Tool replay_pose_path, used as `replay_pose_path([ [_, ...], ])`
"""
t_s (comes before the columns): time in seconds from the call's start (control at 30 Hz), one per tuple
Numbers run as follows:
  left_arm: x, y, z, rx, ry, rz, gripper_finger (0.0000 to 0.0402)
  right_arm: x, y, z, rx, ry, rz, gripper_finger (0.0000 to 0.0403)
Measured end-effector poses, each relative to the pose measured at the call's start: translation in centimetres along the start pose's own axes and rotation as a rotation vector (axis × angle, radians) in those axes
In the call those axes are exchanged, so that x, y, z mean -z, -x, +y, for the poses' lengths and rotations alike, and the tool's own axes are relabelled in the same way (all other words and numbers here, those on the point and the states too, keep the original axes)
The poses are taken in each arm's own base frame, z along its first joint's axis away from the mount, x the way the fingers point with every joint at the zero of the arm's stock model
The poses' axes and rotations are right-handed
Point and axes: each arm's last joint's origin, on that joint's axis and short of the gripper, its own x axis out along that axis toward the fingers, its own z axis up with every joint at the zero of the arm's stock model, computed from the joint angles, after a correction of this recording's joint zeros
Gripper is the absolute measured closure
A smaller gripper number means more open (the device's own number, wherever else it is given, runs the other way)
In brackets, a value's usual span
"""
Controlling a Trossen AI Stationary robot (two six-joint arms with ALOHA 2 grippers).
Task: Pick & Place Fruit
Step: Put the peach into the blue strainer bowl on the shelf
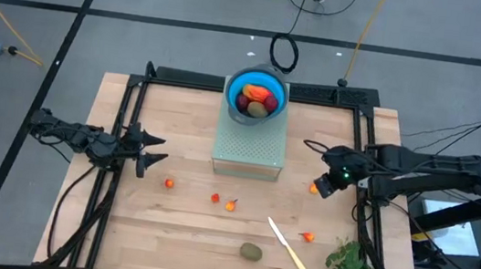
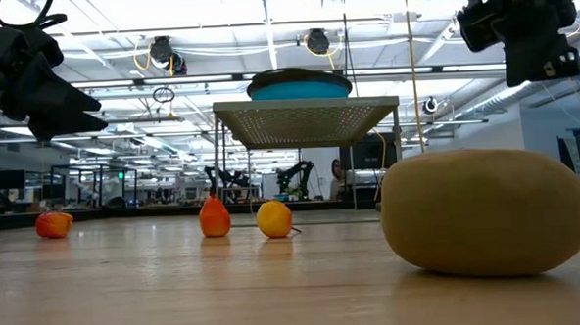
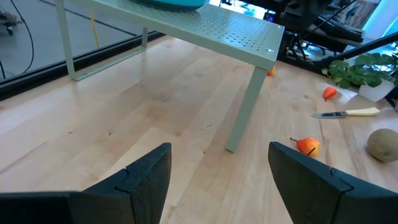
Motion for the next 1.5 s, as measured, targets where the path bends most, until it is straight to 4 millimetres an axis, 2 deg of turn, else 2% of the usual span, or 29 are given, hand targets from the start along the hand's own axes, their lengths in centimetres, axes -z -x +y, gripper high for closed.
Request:
replay_pose_path([
  [0.6, 0.0, 0.0, 0.0, -0.001, -0.036, 0.001, 0.0133, -0.8, -3.6, -0.1, 0.255, -0.373, 0.056, 0.0403],
  [0.97, 0.0, 0.0, 0.0, -0.001, -0.038, 0.0, 0.0133, -0.8, -4.0, -0.8, 0.374, -0.575, 0.024, 0.0403],
  [1.3, 0.0, 0.0, 0.0, -0.001, -0.038, 0.001, 0.0133, -0.9, -4.0, -0.8, 0.378, -0.548, 0.008, 0.0402],
  [1.5, 0.0, 0.0, 0.0, -0.001, -0.037, 0.0, 0.0133, -0.9, -4.0, -0.8, 0.379, -0.541, 0.008, 0.0382],
])
